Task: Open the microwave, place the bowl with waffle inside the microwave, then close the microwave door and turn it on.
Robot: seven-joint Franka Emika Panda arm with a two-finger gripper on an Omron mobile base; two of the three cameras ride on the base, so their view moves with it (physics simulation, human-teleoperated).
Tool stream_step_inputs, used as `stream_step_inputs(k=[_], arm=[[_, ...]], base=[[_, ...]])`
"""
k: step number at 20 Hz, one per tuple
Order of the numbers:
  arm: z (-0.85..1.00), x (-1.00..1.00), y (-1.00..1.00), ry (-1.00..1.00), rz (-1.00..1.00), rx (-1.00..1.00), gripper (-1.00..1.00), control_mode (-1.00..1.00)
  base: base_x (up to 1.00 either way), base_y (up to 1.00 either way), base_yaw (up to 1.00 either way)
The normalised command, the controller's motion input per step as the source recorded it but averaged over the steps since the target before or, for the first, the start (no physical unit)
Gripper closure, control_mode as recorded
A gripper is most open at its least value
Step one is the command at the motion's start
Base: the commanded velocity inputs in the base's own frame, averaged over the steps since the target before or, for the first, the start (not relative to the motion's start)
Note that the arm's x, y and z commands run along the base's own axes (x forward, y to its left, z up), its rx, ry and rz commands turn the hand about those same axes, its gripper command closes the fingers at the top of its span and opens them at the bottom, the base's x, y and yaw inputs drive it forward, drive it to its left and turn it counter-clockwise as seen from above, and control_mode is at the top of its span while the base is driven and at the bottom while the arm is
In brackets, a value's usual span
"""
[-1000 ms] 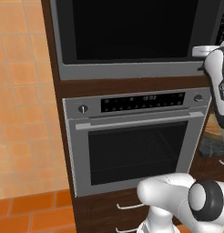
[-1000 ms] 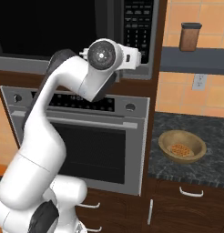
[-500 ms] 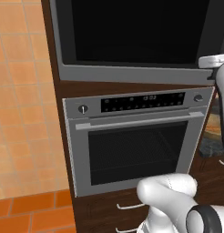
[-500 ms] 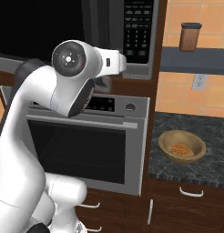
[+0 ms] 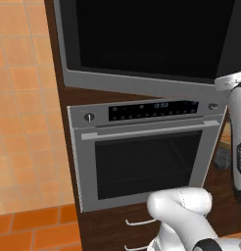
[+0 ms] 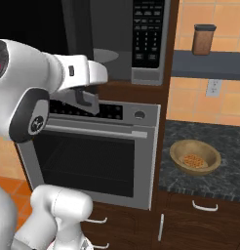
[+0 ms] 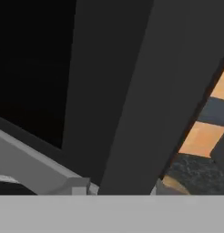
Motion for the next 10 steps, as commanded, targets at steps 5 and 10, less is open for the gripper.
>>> stream_step_inputs(k=[5,10], arm=[[0.08,-0.83,0.6,0.01,-0.18,-0.21,1.0,-1.0],[0.02,-0.84,0.44,-0.01,-0.16,-0.16,1.0,-1.0]], base=[[0.0,0.0,0.0],[0.0,0.0,0.0]])
